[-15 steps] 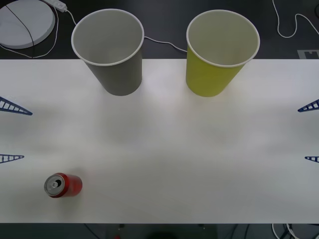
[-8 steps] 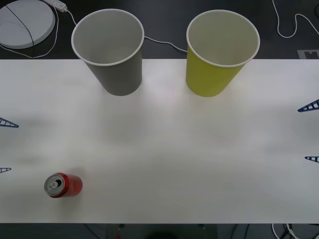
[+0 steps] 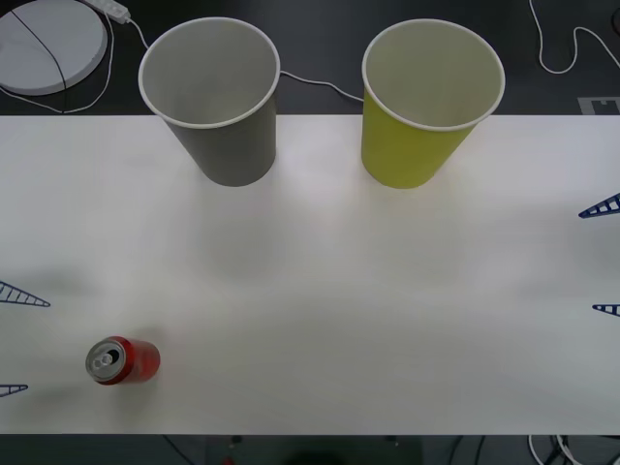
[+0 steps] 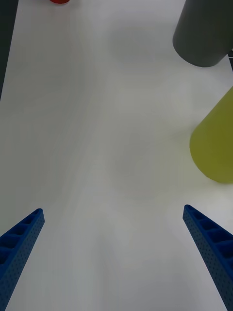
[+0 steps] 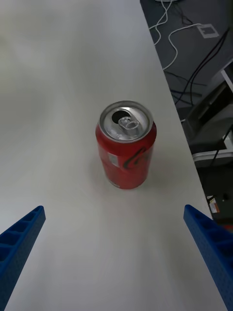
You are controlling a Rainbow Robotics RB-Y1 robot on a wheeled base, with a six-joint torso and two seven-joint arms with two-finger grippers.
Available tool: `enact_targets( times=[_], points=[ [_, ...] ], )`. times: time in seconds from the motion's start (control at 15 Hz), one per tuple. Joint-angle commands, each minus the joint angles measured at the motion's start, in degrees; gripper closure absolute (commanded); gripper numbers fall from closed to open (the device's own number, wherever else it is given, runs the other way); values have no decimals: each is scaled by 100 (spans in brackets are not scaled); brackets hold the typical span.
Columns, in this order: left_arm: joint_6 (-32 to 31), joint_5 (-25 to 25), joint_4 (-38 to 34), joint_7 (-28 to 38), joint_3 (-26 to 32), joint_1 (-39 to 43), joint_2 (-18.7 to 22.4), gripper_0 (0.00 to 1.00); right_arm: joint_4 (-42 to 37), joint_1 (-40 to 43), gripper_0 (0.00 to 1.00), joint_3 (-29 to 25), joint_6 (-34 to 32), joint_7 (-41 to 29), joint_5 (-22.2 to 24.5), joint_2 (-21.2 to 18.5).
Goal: Put the can into the green bin and the plastic bottle into the gray bin
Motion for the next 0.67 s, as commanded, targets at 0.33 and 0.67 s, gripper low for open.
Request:
enact_targets(
  times=[0.33,0.67],
  points=[
    [-1,577,459,-137,-670,-1,-220,0,0,0,0,0,0,0,1,0],
    [-1,700,837,-189,-670,26,-765,0,0,0,0,0,0,0,1,0]
  ],
)
